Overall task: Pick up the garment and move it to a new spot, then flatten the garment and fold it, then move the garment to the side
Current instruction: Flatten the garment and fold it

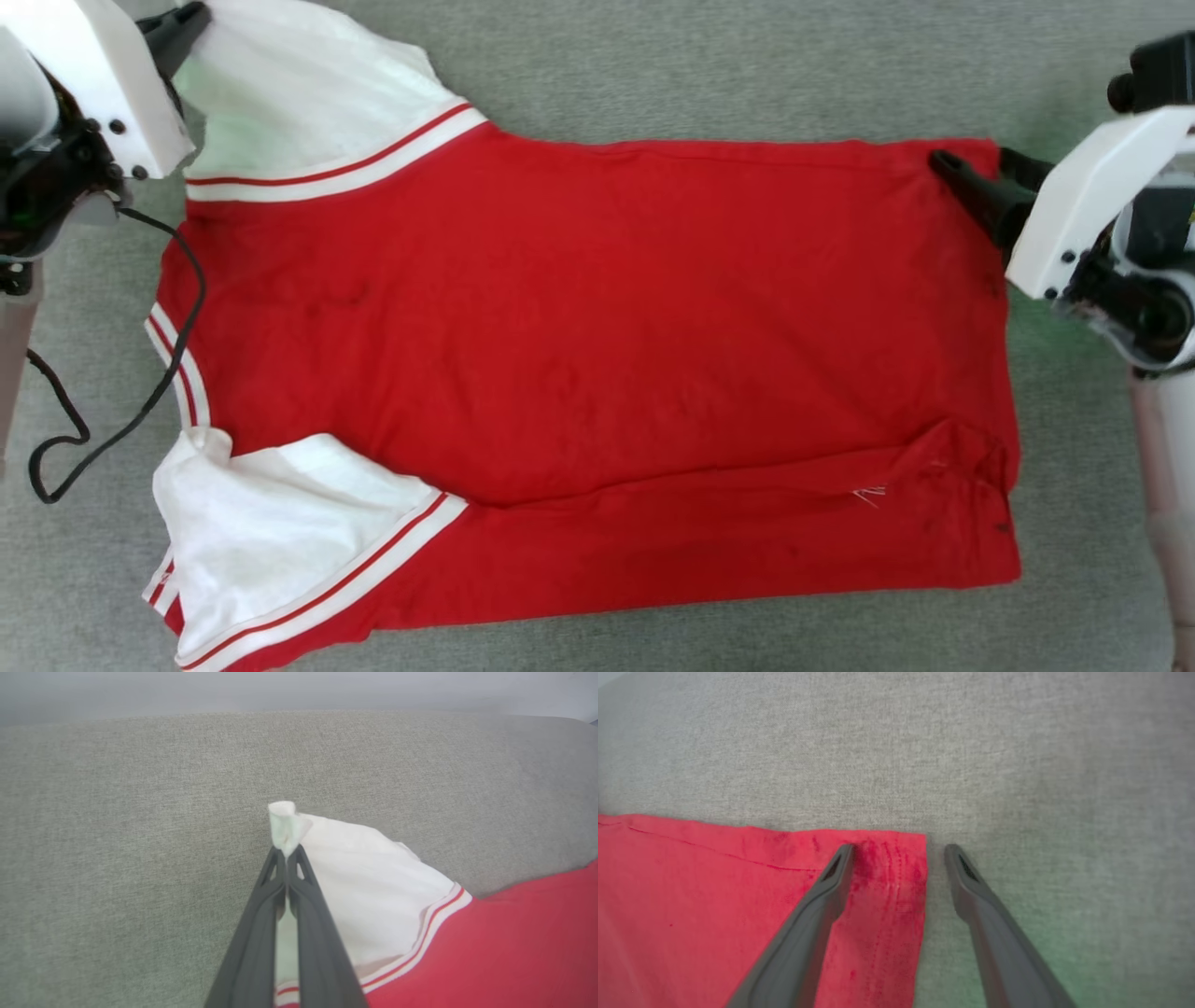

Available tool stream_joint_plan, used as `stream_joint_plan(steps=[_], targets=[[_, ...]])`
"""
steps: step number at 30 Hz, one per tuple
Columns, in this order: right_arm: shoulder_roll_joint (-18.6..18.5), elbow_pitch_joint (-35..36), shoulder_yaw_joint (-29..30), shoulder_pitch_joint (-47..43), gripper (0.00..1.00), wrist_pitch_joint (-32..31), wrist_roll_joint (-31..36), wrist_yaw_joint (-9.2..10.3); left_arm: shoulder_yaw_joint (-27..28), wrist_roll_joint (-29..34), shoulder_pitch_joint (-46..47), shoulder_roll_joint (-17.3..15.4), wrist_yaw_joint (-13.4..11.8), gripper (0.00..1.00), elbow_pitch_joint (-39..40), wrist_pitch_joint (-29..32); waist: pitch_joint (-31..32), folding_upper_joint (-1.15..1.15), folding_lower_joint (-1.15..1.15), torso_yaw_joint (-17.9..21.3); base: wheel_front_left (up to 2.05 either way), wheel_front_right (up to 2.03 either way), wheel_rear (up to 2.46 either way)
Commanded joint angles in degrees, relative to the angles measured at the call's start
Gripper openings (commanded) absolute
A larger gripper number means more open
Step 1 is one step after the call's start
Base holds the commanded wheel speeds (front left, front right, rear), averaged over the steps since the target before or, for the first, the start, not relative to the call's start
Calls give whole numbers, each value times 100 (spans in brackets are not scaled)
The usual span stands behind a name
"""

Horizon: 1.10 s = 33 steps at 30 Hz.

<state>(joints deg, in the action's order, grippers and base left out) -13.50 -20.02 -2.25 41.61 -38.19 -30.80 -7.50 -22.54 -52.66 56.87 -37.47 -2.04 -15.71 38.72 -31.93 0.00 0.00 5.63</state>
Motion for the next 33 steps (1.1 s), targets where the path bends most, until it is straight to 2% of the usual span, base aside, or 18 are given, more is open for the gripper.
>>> stream_joint_plan(steps=[1,2,3,4,5,6,14,19,24,33], targets=[[47,-299,-186,0,100,-420,4,2,-25,21,-13,40,36,0,53,-65,-67,0,0,-121,0,0,0],[58,-376,-247,4,100,-584,15,2,-35,25,-32,43,52,0,68,-74,-69,0,0,-138,0,0,0],[73,-452,-285,10,69,-765,-16,2,-48,26,-48,52,51,0,82,-93,-66,0,0,-153,0,0,0],[85,-501,-322,4,34,-915,-39,2,-56,25,-64,60,62,0,89,-112,-61,0,0,-167,0,0,0],[85,-506,-354,17,8,-996,-53,1,-57,17,-78,70,73,0,95,-119,-55,0,0,-176,0,0,0],[76,-502,-362,40,0,-1056,-72,1,-58,1,-95,81,83,0,92,-132,-44,0,0,-183,0,0,0],[-159,-125,-322,222,0,-858,-32,2,33,-50,-292,91,90,0,36,-393,174,0,0,-219,0,0,0],[-237,248,-208,43,0,-526,-22,2,218,-164,-696,39,75,0,93,-751,589,0,0,-268,0,0,0],[-175,537,-93,-499,0,-329,-64,2,450,-349,-1617,-11,-45,0,288,-1191,1105,0,0,-299,0,0,0],[-59,820,126,-1833,0,-123,-149,2,716,-688,-3681,130,-301,0,834,-1905,1824,0,0,-390,0,0,0]])
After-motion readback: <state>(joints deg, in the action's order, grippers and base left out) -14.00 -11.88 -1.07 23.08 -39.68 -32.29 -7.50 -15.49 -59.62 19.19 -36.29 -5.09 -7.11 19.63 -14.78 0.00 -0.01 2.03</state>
